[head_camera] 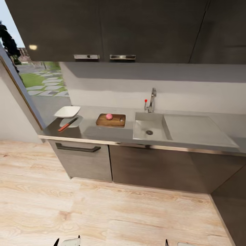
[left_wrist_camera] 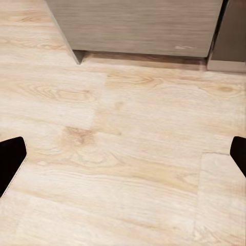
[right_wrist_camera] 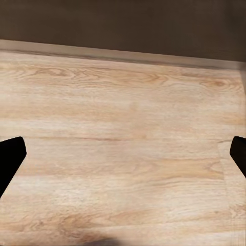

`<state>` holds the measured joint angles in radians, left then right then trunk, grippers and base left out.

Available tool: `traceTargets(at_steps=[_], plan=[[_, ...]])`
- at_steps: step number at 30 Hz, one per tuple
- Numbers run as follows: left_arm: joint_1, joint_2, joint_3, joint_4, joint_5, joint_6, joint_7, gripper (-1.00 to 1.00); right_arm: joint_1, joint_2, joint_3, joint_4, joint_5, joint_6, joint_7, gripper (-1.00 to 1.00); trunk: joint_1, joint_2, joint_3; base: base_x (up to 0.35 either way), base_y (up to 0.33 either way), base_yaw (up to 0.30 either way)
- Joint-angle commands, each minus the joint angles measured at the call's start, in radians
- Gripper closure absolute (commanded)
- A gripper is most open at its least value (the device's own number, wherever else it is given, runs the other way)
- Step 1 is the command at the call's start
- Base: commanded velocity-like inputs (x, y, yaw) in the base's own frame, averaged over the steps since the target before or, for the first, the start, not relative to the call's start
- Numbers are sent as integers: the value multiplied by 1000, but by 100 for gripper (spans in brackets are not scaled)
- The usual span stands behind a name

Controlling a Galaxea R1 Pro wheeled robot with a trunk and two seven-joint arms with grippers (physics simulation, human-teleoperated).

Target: In the kitchen, take the Vidalia onion out of the sink, dice it on the chopping board with the paring knife, put the diced onion into the bowl on the countertop, then place both the paring knife and the chopping board into the sink.

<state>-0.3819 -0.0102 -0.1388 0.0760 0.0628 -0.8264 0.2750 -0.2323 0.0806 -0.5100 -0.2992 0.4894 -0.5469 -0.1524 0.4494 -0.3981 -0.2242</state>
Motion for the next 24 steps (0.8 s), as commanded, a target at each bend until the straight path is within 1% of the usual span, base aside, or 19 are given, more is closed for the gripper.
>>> traceTargets(at_steps=[1,24], plan=[[-2,-1,-8,4,6,-5,2,-100,-1,1,-5,0,11,-2,-6,-100,1,-2,0,0,296,0],[-2,-1,-8,4,6,-5,1,-100,-1,1,-5,0,11,-2,-6,-100,1,-2,36,0,302,0]])
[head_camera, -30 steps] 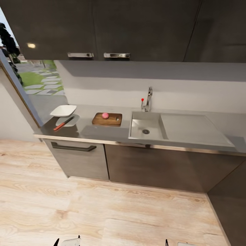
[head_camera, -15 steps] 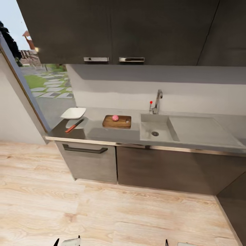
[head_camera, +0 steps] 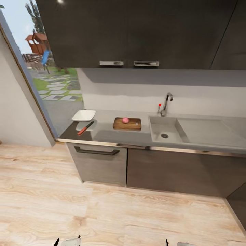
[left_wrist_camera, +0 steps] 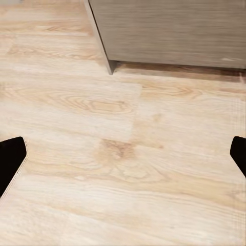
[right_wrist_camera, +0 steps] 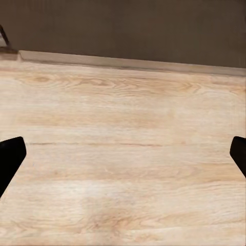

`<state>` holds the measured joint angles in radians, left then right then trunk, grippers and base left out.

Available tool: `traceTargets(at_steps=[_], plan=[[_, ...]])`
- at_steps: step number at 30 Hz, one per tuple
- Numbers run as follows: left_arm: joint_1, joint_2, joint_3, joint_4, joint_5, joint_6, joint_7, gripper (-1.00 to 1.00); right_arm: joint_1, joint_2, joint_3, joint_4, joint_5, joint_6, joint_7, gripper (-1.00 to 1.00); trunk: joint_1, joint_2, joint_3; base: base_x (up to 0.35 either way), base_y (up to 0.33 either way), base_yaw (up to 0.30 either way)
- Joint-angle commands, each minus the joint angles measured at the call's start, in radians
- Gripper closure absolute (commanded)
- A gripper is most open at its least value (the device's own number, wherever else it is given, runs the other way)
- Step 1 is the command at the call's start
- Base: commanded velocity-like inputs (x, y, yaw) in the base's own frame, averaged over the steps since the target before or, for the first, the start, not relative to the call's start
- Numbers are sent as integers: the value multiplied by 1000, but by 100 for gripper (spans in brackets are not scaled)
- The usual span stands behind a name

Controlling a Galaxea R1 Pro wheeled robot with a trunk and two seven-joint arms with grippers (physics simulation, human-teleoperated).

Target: In the kitchen, take the Vidalia onion out of the sink, dice it on the chopping board with the paring knife, put the diced onion into the bowl on the countertop, then place both the paring knife and the chopping board into the sink.

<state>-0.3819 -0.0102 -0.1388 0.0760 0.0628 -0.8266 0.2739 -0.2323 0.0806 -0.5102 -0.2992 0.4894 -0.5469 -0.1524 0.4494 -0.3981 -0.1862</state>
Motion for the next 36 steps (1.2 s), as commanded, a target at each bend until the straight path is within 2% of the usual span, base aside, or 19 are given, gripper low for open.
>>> traceTargets(at_steps=[1,19,36], plan=[[-2,-1,-8,4,6,-5,2,-100,-1,1,-5,0,11,-2,-6,-100,1,-2,0,0,303,0],[-2,-1,-8,4,6,-5,2,-100,-1,1,-5,0,11,-2,-6,-100,1,-2,28,56,303,-8],[-2,-1,-8,4,6,-3,2,-100,-1,1,-5,0,11,-2,-6,-100,1,-2,51,142,301,-172]])
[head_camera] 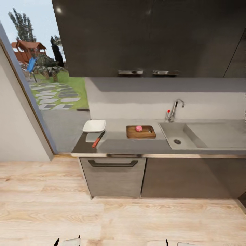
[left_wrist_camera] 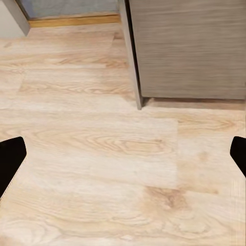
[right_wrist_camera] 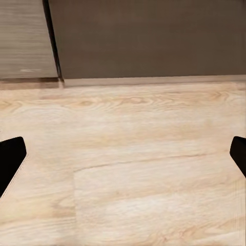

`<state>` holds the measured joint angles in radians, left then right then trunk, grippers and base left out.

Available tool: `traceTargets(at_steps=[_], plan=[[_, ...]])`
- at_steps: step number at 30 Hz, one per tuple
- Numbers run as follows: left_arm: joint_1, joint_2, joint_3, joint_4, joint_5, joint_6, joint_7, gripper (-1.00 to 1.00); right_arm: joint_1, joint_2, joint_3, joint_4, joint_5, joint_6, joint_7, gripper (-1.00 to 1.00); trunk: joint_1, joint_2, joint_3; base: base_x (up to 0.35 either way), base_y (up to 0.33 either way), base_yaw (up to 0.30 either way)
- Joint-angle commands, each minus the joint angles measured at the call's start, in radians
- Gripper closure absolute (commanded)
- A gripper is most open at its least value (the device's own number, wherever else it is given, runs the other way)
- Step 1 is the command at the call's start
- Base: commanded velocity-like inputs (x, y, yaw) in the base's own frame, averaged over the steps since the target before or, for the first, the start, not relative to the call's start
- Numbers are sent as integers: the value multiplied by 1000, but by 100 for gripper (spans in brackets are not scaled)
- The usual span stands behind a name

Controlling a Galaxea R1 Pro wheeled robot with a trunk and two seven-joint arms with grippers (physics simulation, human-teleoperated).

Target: In the kitchen, take the Vidalia onion out of the sink, dice it on the chopping board with the paring knife, put the diced onion into the bowl on the countertop, then place both the paring knife and the chopping board into the sink.

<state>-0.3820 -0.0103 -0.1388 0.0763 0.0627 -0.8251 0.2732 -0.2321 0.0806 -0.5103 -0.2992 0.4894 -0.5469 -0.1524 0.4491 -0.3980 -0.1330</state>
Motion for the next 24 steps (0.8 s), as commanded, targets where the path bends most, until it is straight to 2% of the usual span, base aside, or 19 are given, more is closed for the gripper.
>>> traceTargets(at_steps=[1,16,24], plan=[[-2,0,-8,4,6,-5,2,-100,-1,1,-5,0,11,-2,-6,-100,1,-2,-1,133,300,-188],[-1,0,-8,4,6,-5,2,-100,-1,1,-4,1,11,-2,-6,-100,1,-2,19,83,295,-176],[-2,-1,-8,4,6,-5,3,-100,-1,0,0,1,15,-2,-2,-100,1,-2,24,10,70,-65]])
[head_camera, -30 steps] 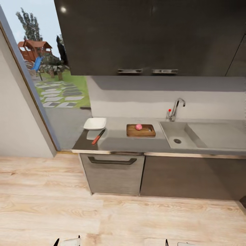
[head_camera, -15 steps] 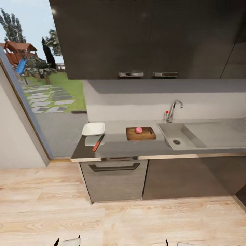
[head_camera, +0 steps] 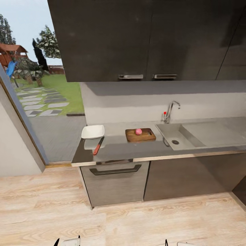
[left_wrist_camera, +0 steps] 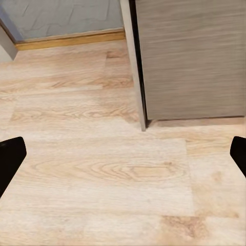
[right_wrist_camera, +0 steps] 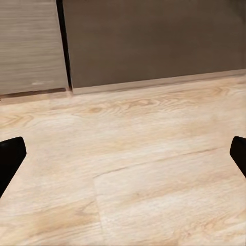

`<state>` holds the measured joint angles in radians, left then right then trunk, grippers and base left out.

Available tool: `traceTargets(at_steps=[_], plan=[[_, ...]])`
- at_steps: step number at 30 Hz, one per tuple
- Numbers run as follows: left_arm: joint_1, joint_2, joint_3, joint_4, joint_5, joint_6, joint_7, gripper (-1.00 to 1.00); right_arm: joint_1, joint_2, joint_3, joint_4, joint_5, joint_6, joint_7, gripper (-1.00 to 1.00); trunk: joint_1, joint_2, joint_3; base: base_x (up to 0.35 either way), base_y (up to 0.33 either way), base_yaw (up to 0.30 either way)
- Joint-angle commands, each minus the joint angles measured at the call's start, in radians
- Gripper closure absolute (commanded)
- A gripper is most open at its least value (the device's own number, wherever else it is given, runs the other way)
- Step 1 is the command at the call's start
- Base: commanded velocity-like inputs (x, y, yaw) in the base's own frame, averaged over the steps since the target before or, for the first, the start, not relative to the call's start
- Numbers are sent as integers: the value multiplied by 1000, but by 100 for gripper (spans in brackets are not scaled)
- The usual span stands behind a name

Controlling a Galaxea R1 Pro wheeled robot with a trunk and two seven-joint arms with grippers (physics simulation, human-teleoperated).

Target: In the kitchen, take the Vidalia onion out of the sink, dice it on the chopping board with the paring knife, put the diced onion into the bowl on the countertop, then place both the paring knife and the chopping board into the sink.

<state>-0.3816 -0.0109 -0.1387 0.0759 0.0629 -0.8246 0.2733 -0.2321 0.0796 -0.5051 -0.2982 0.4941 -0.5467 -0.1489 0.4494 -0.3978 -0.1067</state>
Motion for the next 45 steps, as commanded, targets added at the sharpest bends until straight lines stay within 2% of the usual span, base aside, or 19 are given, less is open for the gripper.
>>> traceTargets(at_steps=[1,26,45], plan=[[-2,-1,-9,4,6,-5,3,-100,-1,0,-5,1,11,-2,-5,-100,1,-2,-2,1,9,-9],[-3,-1,-9,4,6,-5,2,-100,-1,1,-3,4,12,-2,-5,-100,1,-2,-2,0,7,-1],[-2,0,-9,4,6,-5,3,-100,-1,2,-3,4,12,-2,-8,-100,1,-2,-2,0,285,0]])
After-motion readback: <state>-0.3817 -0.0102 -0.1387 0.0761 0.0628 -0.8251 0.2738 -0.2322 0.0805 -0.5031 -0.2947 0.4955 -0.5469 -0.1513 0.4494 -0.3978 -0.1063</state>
